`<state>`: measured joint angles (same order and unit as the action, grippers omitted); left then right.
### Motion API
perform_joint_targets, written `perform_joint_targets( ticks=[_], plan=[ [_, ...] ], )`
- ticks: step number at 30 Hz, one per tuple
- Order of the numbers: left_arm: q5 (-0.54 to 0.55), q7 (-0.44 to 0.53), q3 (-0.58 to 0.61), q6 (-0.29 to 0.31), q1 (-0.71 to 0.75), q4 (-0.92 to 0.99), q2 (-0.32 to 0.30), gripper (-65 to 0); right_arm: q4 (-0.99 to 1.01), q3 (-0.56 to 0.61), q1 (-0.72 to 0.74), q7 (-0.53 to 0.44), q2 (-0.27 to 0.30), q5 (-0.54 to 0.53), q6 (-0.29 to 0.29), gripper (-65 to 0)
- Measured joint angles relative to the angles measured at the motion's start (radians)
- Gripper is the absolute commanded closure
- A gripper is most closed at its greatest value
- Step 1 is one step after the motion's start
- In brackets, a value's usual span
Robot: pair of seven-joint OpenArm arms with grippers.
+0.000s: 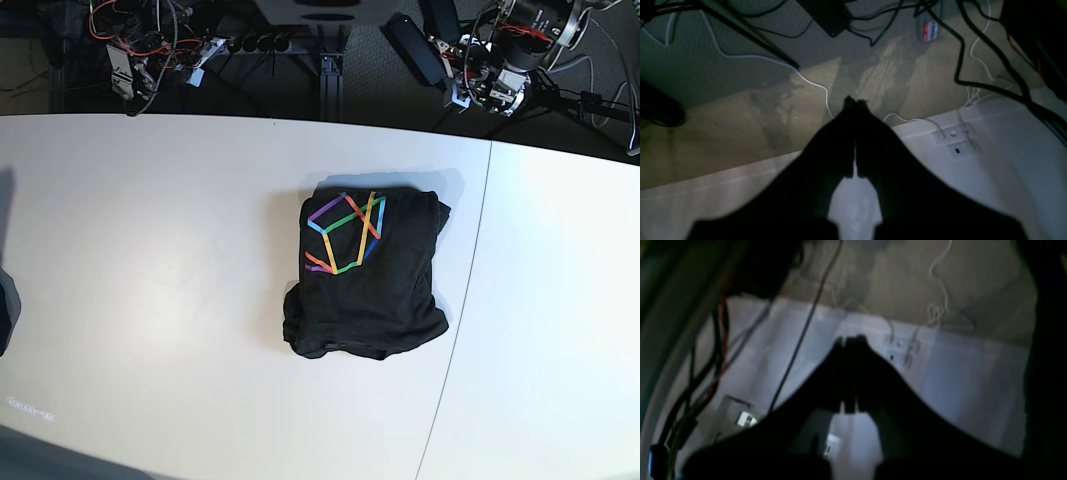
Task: Fold the T-shirt properly
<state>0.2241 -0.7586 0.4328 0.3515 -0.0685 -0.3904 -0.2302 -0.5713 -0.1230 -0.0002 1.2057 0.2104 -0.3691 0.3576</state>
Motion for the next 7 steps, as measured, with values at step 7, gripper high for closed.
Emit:
perform_joint_targets(
  ticks=[7],
  plan=[
    [0.000,0.048,0.000,0.000,-0.001,0.000,0.000,0.0,0.000,0.000,0.002,-0.129,0.000,0.000,0.000,0.0]
  ],
)
